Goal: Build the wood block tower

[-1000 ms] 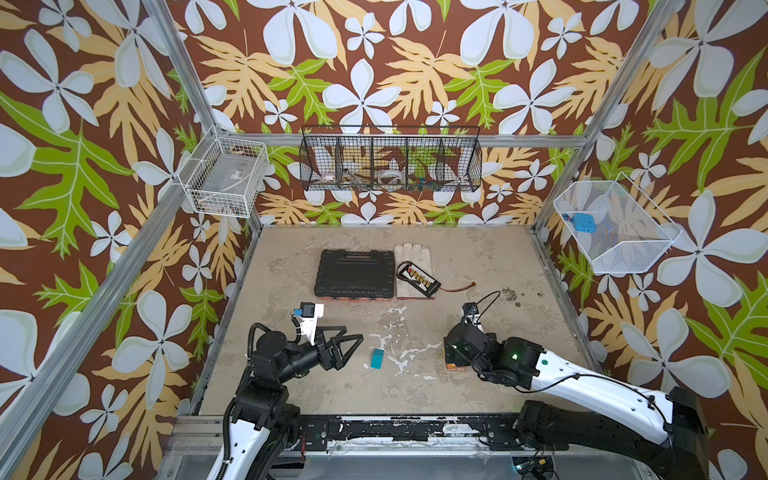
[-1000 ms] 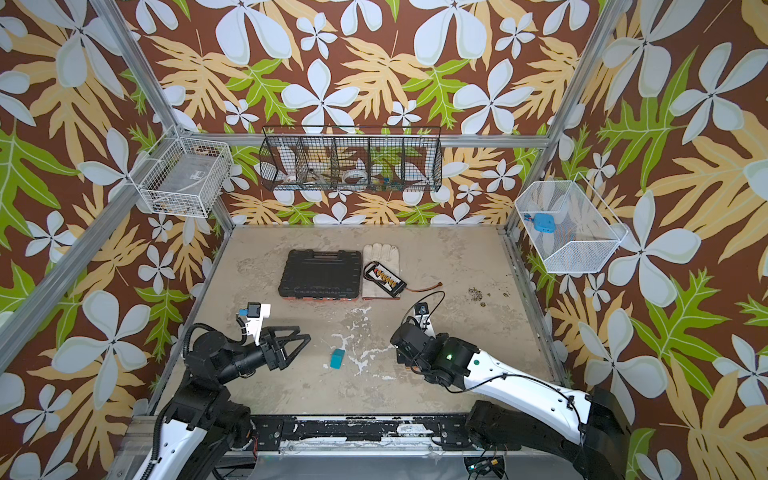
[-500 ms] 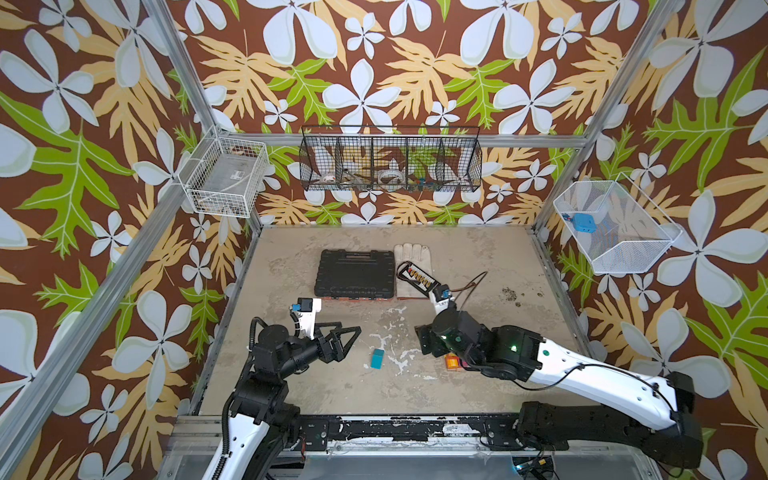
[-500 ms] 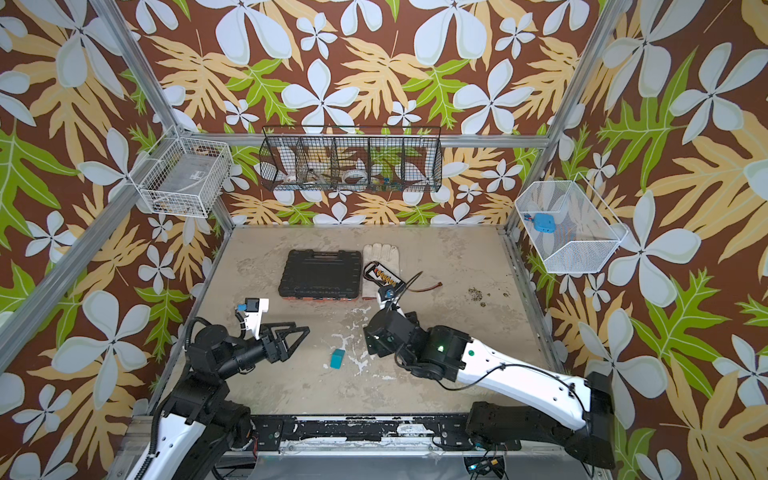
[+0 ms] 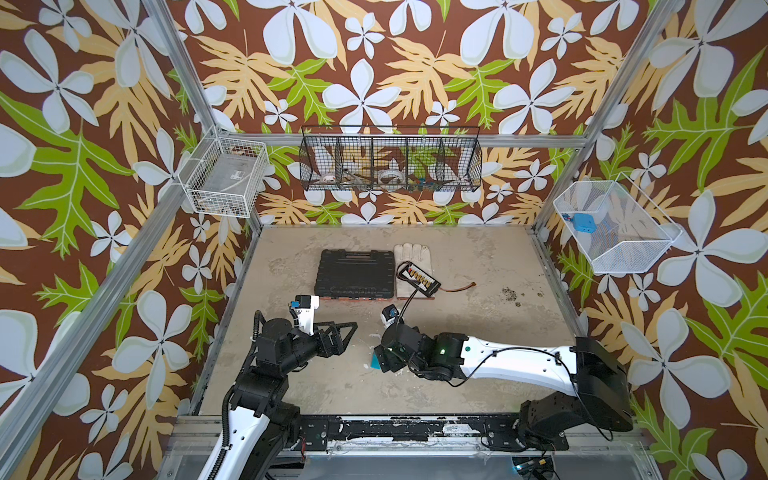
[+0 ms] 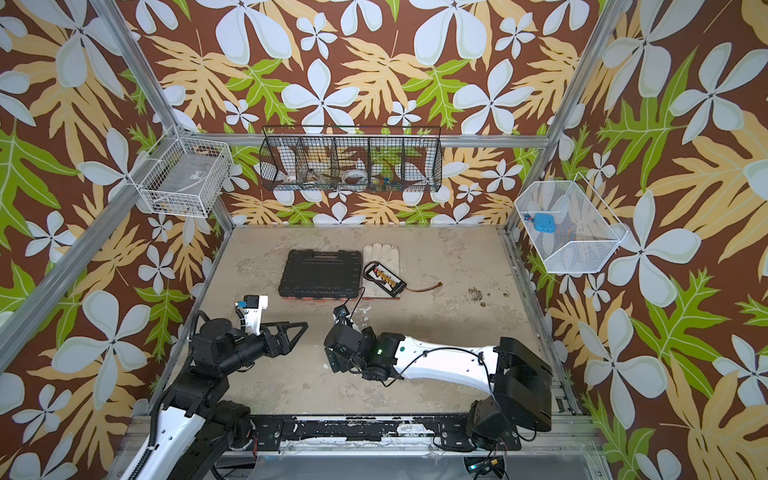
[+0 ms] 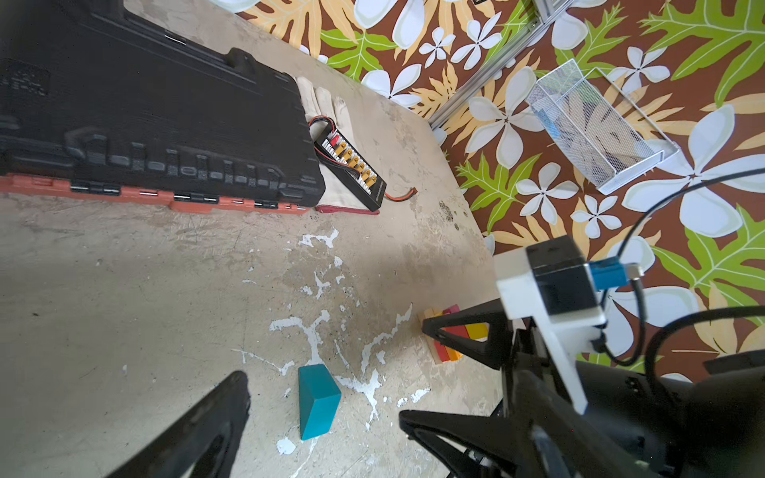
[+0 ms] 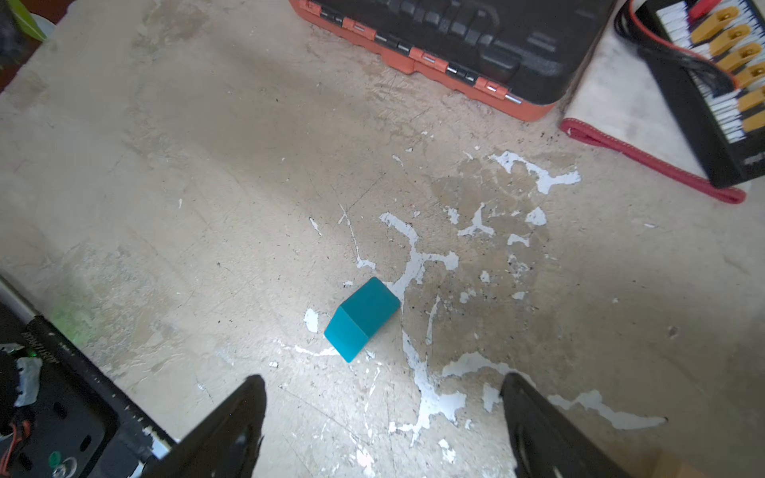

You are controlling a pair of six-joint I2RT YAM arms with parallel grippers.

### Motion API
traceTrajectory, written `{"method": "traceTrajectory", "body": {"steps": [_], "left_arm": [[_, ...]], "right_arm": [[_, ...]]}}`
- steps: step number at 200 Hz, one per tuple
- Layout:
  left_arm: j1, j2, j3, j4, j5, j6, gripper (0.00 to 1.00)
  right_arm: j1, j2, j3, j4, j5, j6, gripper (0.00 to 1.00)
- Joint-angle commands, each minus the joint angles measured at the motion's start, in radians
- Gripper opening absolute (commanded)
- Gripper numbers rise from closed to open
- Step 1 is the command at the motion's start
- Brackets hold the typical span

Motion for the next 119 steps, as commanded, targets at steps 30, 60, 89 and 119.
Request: {"method": "traceTrajectory", "body": {"steps": [30,60,89,119], "left_arm": [[0.002,-0.01,-0.006,0.013,0.002,0.003,1.0],[0.002,-0.014,-0.011,0.02,0.011,0.002,1.0],[0.002,-0.019,-0.011,0.023,0.013,0.002,1.0],[0.002,-0.025,-0.014,0.025,0.018,0.001,1.0]], "right_arm": [[0.0,0.171,0.079,0.008,0.031,0.054,0.85],[-0.002,0.267,0.138,-0.011,0.066,0.056,0.83],[-0.002,0.324,0.168,-0.031,0.083,0.064,0.8],[-0.002,0.346,0.167,-0.048,0.097,0.074,0.7]]}}
